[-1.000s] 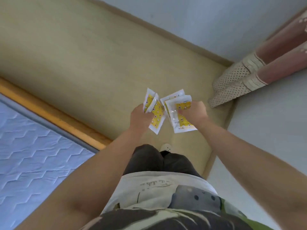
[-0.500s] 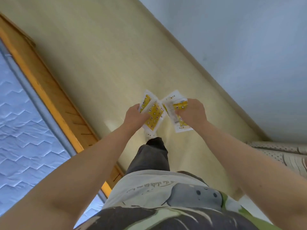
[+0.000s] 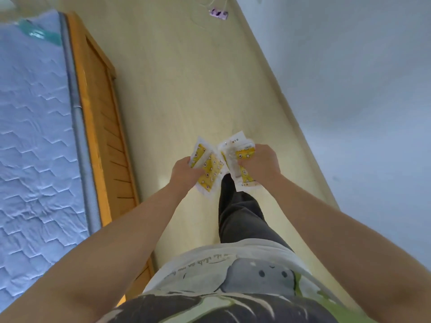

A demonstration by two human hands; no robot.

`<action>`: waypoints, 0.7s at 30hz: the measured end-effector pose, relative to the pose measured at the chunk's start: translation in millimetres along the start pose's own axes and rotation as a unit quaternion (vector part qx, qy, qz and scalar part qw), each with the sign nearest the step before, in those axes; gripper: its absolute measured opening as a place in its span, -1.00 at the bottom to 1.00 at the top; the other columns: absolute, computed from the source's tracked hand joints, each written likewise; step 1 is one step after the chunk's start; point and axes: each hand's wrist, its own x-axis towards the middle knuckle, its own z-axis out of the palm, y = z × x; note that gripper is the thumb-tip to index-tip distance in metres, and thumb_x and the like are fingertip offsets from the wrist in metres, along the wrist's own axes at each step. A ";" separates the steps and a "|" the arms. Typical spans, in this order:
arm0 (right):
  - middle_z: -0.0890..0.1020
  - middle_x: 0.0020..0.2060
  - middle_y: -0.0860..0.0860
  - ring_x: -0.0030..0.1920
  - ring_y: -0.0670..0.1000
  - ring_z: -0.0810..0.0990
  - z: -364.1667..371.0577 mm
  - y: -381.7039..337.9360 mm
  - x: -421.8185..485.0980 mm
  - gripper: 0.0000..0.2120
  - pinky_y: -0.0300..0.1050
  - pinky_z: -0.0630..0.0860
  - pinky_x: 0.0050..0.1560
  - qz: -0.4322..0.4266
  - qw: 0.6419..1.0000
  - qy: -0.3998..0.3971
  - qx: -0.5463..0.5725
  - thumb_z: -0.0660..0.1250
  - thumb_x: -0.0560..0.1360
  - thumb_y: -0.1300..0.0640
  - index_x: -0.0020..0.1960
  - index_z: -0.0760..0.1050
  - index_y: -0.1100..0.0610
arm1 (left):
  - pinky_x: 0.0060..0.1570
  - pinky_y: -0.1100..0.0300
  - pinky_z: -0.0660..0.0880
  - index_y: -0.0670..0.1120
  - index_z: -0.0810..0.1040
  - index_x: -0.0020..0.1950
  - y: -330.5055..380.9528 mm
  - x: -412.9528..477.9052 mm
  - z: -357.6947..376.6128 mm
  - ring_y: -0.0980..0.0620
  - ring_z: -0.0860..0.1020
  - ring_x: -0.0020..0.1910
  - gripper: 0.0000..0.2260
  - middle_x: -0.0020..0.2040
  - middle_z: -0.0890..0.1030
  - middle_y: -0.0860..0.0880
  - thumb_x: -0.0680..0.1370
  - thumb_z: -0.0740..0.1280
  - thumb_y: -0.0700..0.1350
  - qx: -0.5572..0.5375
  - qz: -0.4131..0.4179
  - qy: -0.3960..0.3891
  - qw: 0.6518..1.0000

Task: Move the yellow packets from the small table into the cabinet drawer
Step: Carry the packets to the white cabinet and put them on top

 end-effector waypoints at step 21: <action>0.60 -0.34 0.03 -0.30 0.05 0.56 27.4 -354.5 452.0 -0.91 -0.15 0.47 -0.28 -0.143 0.973 -0.159 -0.083 0.39 0.34 0.19 -0.17 0.58 0.19 | -0.09 0.16 0.48 -0.12 0.57 0.17 221.8 356.1 -216.4 -0.05 0.57 -0.07 -0.66 0.02 0.60 -0.04 0.42 0.48 -0.25 -0.207 -0.141 0.160 0.955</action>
